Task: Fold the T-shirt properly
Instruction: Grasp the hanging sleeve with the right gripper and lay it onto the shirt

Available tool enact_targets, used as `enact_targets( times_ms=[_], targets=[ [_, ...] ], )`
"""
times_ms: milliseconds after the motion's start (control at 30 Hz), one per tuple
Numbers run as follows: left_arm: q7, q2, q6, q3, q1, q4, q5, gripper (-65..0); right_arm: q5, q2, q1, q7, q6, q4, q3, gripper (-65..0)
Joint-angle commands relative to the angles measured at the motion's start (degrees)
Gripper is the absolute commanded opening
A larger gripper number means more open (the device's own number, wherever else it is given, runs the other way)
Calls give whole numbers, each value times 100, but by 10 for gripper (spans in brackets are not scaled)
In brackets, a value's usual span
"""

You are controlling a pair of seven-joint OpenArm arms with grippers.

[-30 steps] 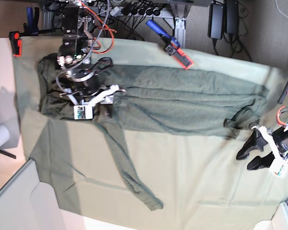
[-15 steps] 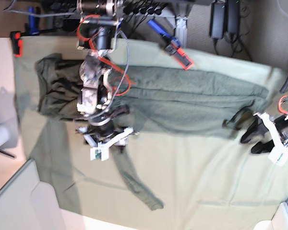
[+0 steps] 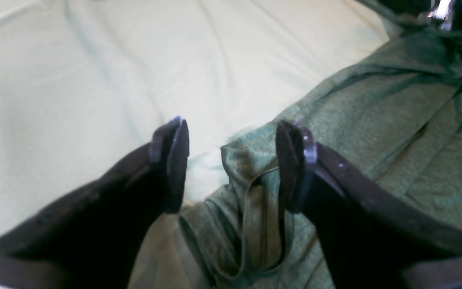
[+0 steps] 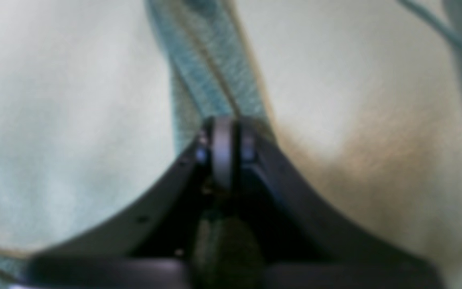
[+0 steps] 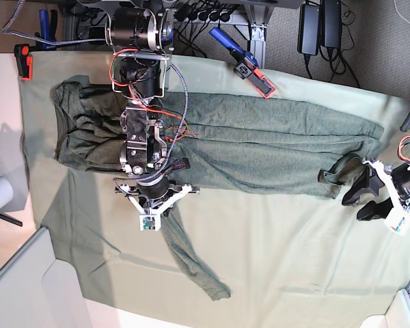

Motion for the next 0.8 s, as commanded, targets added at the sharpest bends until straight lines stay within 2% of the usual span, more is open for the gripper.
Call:
enact_targets(
  times_ms=[0, 133, 267, 367, 500, 633, 767],
  targets=[
    [-125, -96, -43, -44, -109, 79, -105, -274, 92, 13, 168, 68, -24, 70, 2, -650],
    [-122, -96, -43, -44, -109, 79, -79, -274, 398, -17, 168, 131, 7, 72, -31, -650],
    [-125, -96, -43, -44, -111, 79, -11, -274, 396, -98, 168, 127, 337, 146, -380, -650],
    [-127, -96, -43, -44, -111, 79, 20, -274, 396, -216, 153, 125, 389, 286, -916, -650],
    [-306, -98, -43, -44, -114, 31, 402, -274, 396, -356, 153, -55, 387, 511, -1803, -650],
    [-391, -90, -43, -44, -243, -256, 461, -274, 396, -380, 120, -404, 387, 861, -2570, -650],
    [-568, -70, -43, -44, -431, -658, 461, -273, 426, -378, -144, -743, 387, 1392, -3029, -650]
  ],
)
